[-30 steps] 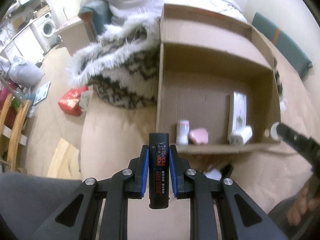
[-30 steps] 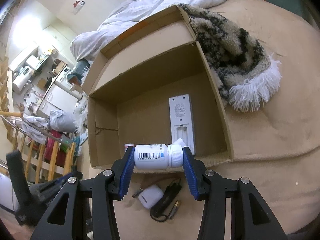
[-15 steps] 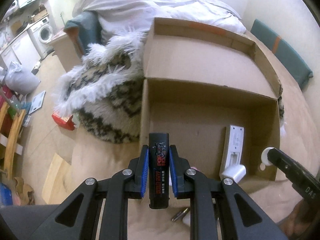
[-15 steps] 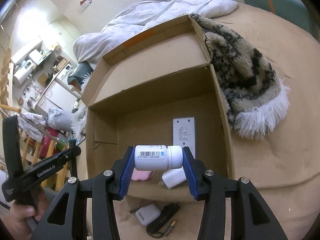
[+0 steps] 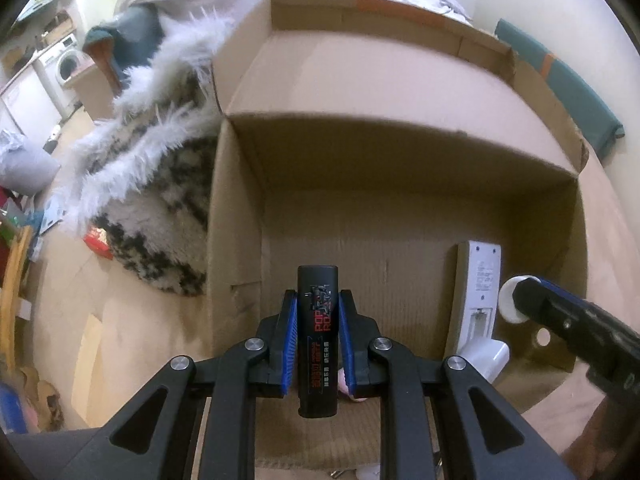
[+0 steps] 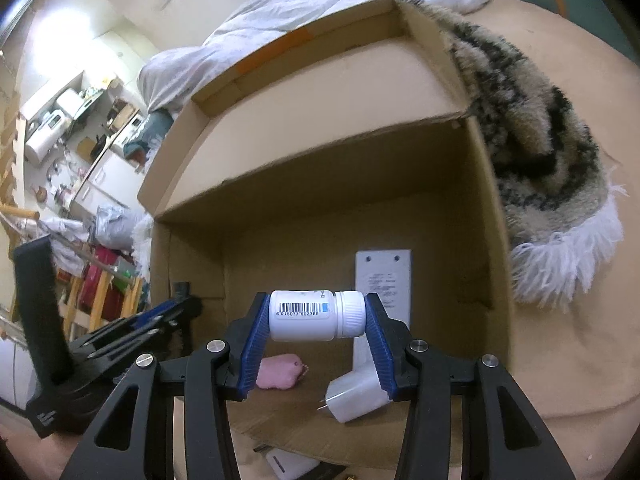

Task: Organize rigid objects
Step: 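Carry the bottle and black stick over into the box with both tools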

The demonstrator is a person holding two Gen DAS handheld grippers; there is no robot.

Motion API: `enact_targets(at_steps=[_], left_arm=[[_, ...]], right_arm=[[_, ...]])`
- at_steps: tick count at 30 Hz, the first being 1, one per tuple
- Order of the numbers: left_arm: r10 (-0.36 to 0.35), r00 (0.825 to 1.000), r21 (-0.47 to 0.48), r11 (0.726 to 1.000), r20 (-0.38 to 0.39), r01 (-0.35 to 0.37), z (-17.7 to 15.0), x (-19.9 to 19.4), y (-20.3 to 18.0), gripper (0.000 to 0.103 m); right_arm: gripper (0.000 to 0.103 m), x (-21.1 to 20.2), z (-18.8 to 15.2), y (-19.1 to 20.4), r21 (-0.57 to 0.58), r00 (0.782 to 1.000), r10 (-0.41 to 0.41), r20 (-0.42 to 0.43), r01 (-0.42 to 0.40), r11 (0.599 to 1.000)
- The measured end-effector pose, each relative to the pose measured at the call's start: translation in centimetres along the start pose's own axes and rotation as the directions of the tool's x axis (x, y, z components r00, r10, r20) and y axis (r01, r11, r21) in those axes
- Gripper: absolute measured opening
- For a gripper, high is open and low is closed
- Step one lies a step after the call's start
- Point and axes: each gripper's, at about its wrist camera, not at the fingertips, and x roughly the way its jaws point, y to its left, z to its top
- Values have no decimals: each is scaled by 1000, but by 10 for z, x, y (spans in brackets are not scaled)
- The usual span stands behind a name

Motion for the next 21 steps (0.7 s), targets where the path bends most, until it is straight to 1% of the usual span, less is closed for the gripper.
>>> enact_targets(at_steps=[3,6,8,14,16,21], left_arm=[[5,1000,5,1000,0,-5,-3,5,1,17],[11,1000,-7,1000,-22,-11,-6,13,5,17],[21,1000,3,1000,-13,-21,-7,15,5,17],[44,999,29,999,3,-45,-12,17,-1,17],[48,999,30,998,2,-48,-13,17,-2,17],[47,999,26,999,-1,-47,-11,12,-5,17]], right_arm=[[49,8,-2,3,-20,1000,2,-21,-3,1000],[49,18,-5,-2,-1,998,-7,-61,7,1000],[49,22,-6,-6,19,997,-17,-77,18,1000],[49,25,-7,-23,86,994,-46,-101,55,995],[49,26,-8,-26,107,994,-35,-105,47,993],[49,29,-8,-25,95,993,-48,-112,59,994]])
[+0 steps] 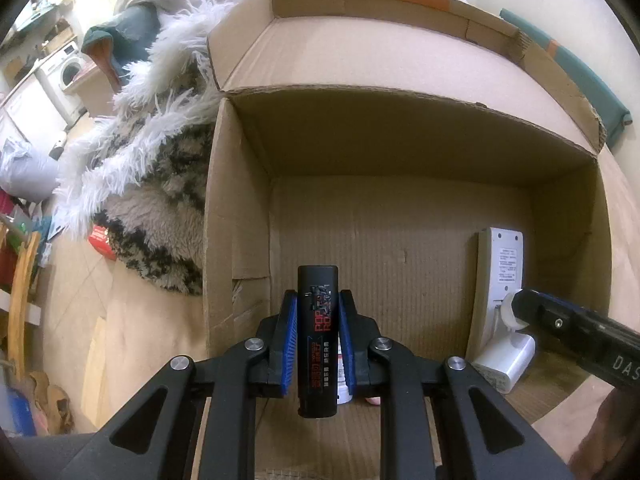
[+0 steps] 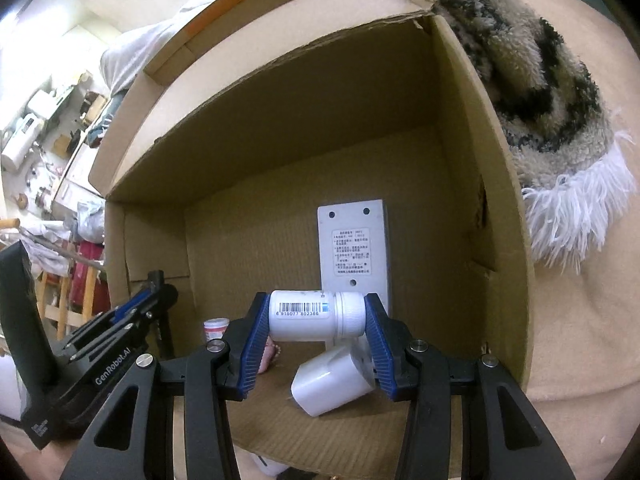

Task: Organize rigid objects
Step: 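Carry the bottle and black stick over into the box with both tools, then lower both items into the box and open both tools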

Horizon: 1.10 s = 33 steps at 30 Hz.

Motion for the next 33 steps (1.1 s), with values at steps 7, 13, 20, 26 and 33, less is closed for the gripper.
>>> enact_targets(at_steps=[7,13,20,26,33], left_arm=[[43,999,36,998,9,-43,-2,0,-8,17],[40,999,46,998,0,-40,-5,1,-13,17],[32,999,40,999,-6,-31,-3,1,-12,18],[39,999,33,999,-1,-39,0,-2,-8,34],[35,998,48,998,52,-38,1,-15,-12,59]], right_arm=[[49,4,1,2,3,1000,-2,-3,2,1000],[49,6,0,4,-7,1000,-3,-10,3,1000],[54,5,0,12,-37,1000,9,1,-9,999],[66,-4,2,16,-44,998,41,50,-39,998],[74,-15,2,22,-74,994,50,95,-44,996]])
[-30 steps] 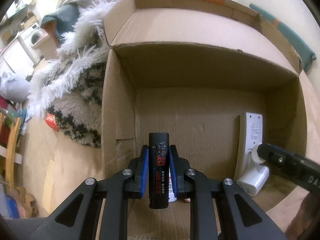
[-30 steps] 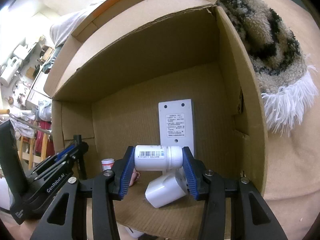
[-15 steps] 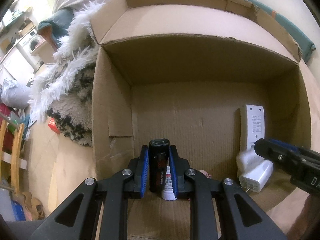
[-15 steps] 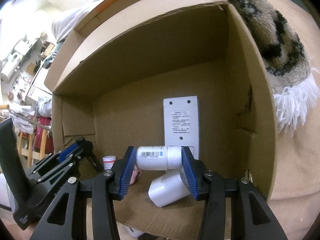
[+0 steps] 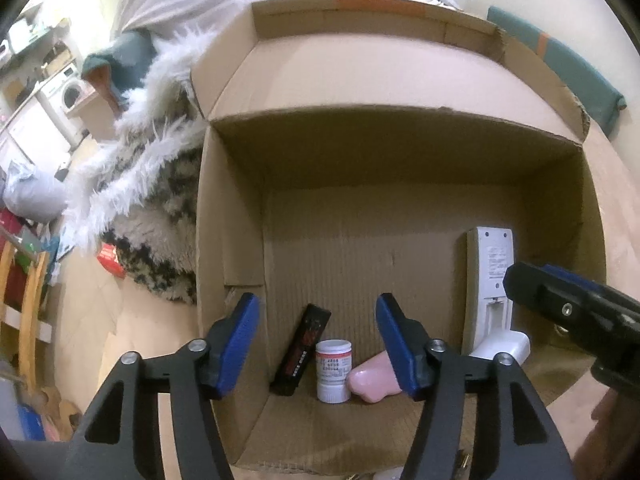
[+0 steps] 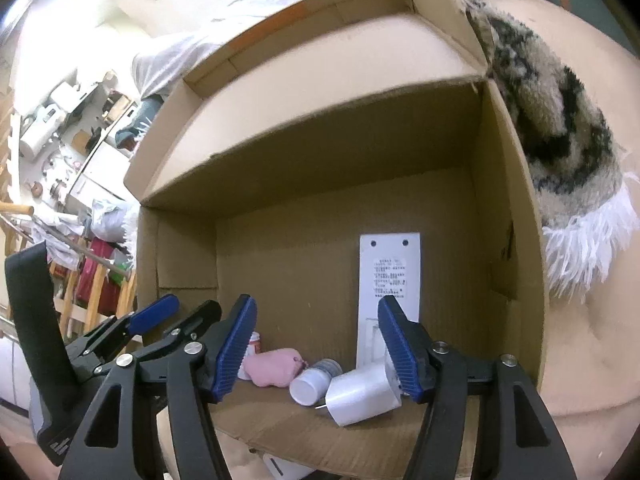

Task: Organize rigid objects
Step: 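Lower both items into the box and open both tools, then withdraw both tools from the box toward the remaining items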

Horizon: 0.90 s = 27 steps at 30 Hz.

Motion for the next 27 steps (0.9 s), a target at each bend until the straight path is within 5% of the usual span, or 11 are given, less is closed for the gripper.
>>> enact_targets(at_steps=[12,19,27], left_arm=[[-21,1000,-23,999,11,22,5,-13,3,60],[-19,1000,-31,999,23,20,4,-20,6,62],[-44,999,-36,998,6,44,-3,-21,6,64]], right_arm=[[77,-19,2,-6,2,999,-18,51,18,1000],[101,-28,3,-4,3,996,-9,84,9,1000],[103,-35,0,-4,-1,995,-9,98,9,1000]])
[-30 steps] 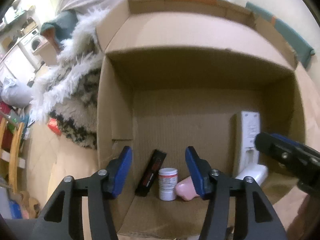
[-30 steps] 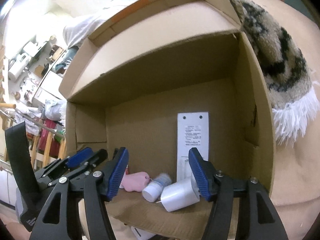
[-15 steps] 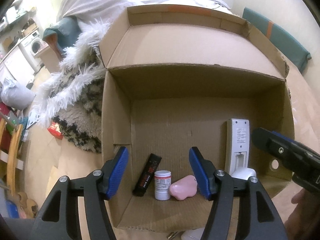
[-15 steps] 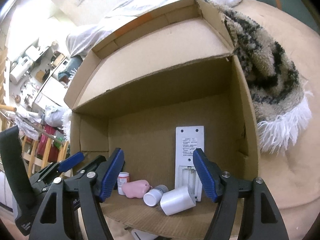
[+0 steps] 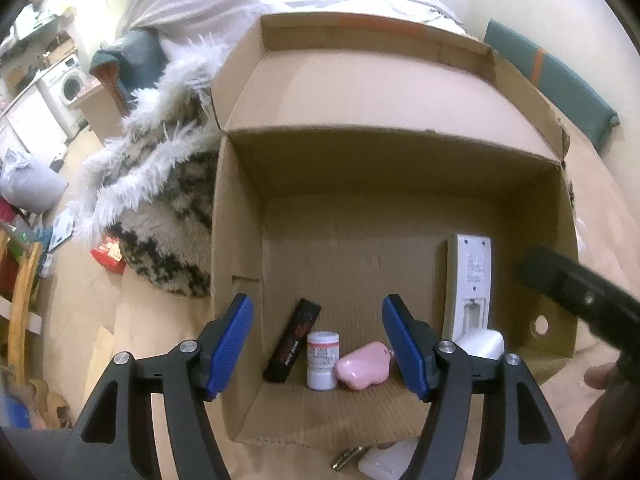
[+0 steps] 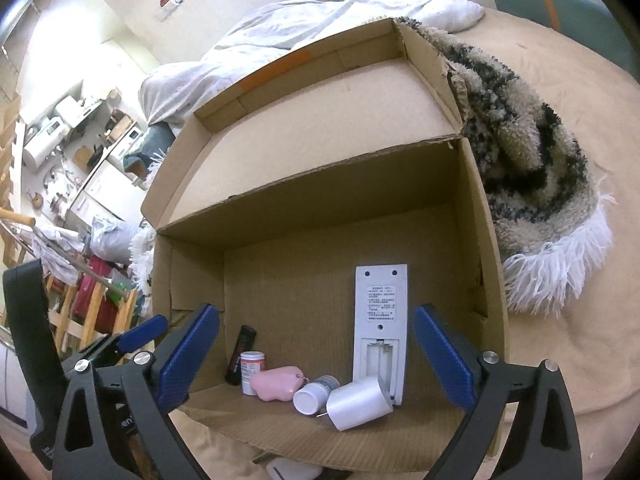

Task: Organize rigid objects
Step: 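Withdraw both tools from the box toward the remaining items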

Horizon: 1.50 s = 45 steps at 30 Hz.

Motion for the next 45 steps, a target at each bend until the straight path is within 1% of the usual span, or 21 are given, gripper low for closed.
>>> enact_targets(at_steps=[3,7,12,16,21,24,25,28,30,32,34,37,40,45], left_arm=[[17,1000,11,1000,10,-17,-3,-5,-2,64],[-3,1000,-2,1000,23,3,-6,-15,0,64],[-9,999,4,1000,47,9,-13,-27,3,64],[-7,1000,-3,1000,28,7,-22,-29,7,64],[6,1000,18,1000,16,-7,-38,-36,11,64],[-15,1000,22,1000,-17,15,-45,-37,12,64],[-19,999,22,1000,-26,19,-49,-37,13,64],[-22,1000,20,1000,-20,23,-59,-42,14,64],[-21,1000,29,999,-18,22,-65,-44,15,64],[-23,999,44,999,-31,25,-72,-43,15,64],[-34,998,50,998,-56,37,-79,-41,15,64],[-54,994,45,997,-93,58,-88,-33,14,64],[-79,990,68,994,-120,88,-95,-27,6,64],[-71,981,55,995,-178,82,-106,-12,4,64]], right_arm=[[103,-6,-1,-1,9,1000,3,13,-3,1000],[103,-15,-6,-3,18,1000,9,14,-9,1000],[103,-30,-13,0,5,999,14,34,-14,1000],[103,-36,-18,1,6,999,7,43,-7,1000],[103,-48,-28,0,28,997,-1,76,-1,1000],[103,-56,-40,-3,24,994,-38,100,36,999],[103,-58,-44,-4,19,994,-52,96,50,999],[103,-62,-56,-5,12,995,-72,69,72,997],[103,-65,-62,-4,4,995,-70,63,70,998],[103,-69,-68,-2,-4,996,-68,59,68,998],[103,-75,-73,-1,-9,993,-86,78,87,996],[103,-79,-78,-5,16,993,-82,79,81,997],[103,-76,-82,-11,46,996,-78,46,76,996],[103,-63,-92,-14,51,993,-112,-42,114,992]])
